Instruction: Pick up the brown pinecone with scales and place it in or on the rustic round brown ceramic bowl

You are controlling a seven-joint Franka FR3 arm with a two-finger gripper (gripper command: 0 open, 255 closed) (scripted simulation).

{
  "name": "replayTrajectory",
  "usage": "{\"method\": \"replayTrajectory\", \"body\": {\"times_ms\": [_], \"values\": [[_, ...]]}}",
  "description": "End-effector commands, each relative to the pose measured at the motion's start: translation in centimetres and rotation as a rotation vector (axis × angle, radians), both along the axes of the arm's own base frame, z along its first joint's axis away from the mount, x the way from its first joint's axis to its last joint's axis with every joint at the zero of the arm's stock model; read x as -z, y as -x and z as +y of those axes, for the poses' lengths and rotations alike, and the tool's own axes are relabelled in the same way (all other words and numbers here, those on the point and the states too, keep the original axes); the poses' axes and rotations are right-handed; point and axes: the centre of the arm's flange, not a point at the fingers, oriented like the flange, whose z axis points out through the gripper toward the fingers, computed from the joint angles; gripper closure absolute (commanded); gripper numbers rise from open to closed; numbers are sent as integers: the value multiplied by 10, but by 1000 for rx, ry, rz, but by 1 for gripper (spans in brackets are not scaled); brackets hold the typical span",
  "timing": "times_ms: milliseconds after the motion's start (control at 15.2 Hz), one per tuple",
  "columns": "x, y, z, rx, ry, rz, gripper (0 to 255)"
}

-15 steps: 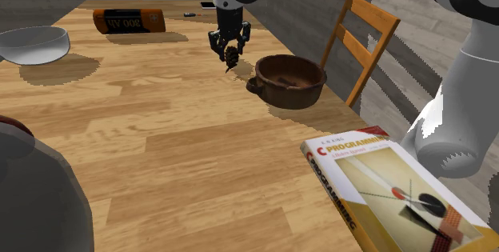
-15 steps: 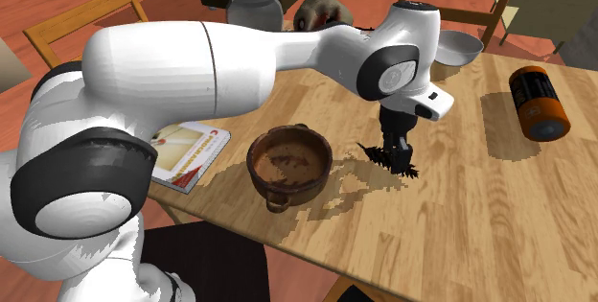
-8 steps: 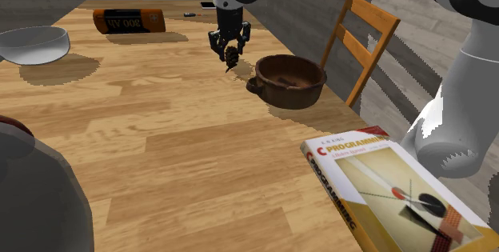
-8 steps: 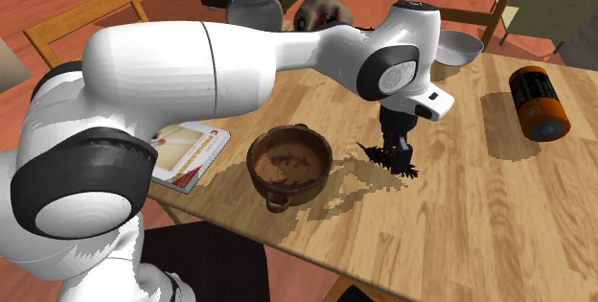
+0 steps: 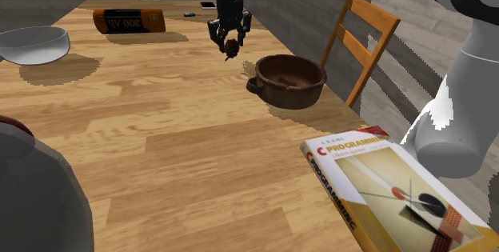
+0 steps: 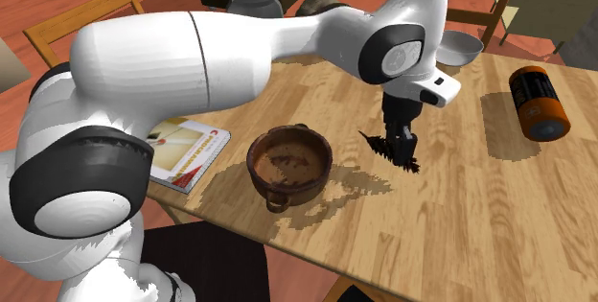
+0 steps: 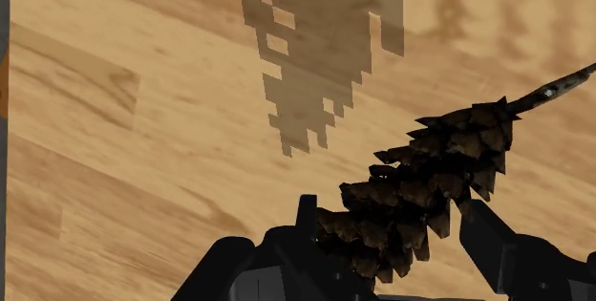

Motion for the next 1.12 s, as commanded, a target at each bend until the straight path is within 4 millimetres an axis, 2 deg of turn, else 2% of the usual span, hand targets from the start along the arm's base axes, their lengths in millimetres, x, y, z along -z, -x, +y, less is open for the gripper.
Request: {"method": "replayTrajectory", "body": {"times_ms": [0,1056], "values": [[-11,-1,0,0,0,0,255],[-95,-1,0,0,0,0,255]]}}
